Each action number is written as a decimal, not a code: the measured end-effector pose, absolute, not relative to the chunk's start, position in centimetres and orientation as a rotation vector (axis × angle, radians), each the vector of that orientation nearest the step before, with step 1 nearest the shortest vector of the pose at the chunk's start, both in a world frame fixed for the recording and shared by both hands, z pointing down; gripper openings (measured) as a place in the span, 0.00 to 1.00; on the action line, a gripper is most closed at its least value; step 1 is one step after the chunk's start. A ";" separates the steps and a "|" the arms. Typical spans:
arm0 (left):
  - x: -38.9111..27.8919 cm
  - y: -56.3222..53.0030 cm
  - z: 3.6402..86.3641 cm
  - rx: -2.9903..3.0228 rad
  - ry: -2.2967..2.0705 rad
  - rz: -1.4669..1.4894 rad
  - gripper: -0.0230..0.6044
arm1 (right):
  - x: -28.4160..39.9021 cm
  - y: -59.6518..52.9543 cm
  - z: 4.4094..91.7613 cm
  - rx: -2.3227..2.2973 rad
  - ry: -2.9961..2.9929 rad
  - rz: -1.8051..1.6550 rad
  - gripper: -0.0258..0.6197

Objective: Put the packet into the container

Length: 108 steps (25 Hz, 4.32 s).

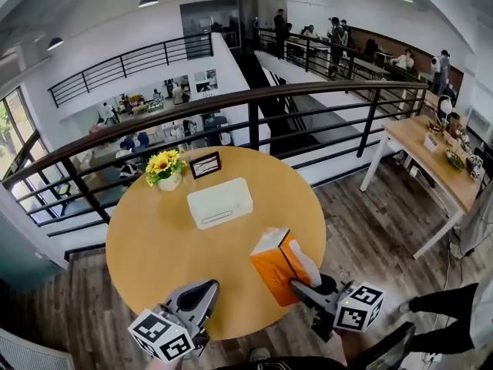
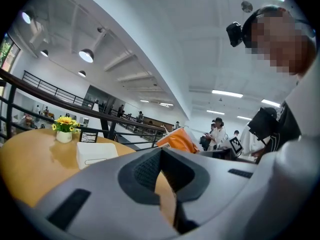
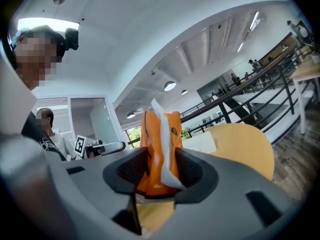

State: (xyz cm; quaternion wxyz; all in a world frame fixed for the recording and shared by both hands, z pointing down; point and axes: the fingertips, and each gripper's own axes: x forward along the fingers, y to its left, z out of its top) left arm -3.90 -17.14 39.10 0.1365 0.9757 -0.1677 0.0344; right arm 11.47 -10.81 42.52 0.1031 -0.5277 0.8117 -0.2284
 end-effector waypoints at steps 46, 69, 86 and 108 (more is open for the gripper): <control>-1.7 -31.8 41.4 2.602 -0.893 0.046 0.04 | 11.6 -35.9 41.5 -1.223 3.231 -0.304 0.29; -0.1 -32.8 45.7 2.467 -0.954 0.169 0.04 | 8.1 -47.7 51.6 -0.746 3.922 0.334 0.29; -0.9 -33.1 46.9 2.422 -1.006 0.169 0.04 | 6.1 -48.1 55.8 -0.563 4.090 0.363 0.29; -1.6 -32.2 47.5 2.381 -1.074 0.131 0.04 | 6.5 -48.3 59.8 -0.405 4.378 0.338 0.36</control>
